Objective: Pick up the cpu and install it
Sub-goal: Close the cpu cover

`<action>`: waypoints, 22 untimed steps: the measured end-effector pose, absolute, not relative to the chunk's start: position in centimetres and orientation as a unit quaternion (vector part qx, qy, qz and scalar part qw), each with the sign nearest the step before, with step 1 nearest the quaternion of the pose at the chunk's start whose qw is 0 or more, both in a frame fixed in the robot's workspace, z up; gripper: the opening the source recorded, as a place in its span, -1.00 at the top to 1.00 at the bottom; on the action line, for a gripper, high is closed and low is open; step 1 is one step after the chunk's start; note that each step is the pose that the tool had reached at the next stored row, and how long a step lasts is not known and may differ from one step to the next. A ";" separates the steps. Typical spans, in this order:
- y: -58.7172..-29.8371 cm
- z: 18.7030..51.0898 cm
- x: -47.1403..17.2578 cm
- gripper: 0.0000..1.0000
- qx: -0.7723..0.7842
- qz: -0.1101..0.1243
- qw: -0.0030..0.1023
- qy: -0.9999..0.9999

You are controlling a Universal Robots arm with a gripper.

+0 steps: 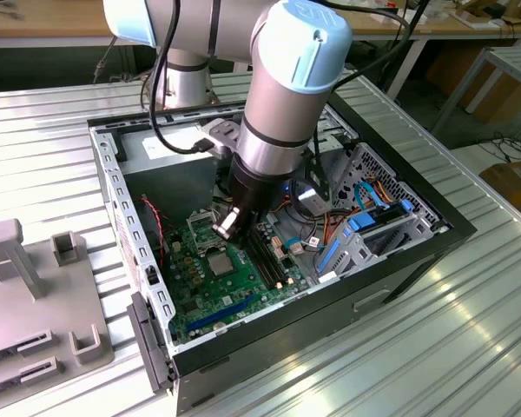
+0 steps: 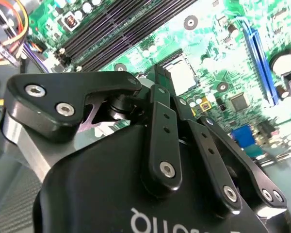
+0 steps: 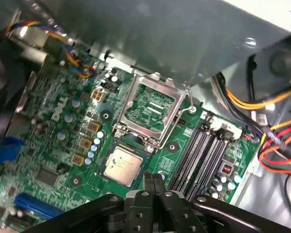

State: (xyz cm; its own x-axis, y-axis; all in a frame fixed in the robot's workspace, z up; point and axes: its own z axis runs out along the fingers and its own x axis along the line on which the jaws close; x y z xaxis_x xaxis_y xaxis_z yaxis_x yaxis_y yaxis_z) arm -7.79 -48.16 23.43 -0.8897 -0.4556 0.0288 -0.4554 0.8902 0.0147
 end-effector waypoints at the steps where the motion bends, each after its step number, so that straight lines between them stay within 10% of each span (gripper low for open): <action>1: -48.2 23.4 -7.8 0.79 0.243 -0.004 0.016 -0.970; 22: -48.2 23.1 -7.8 0.79 0.437 0.001 0.012 -0.899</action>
State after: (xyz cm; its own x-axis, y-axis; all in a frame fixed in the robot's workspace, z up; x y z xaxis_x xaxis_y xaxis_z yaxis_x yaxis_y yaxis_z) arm -7.81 -48.16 23.14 -0.6169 -0.7867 0.0231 -0.7867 0.6172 0.0090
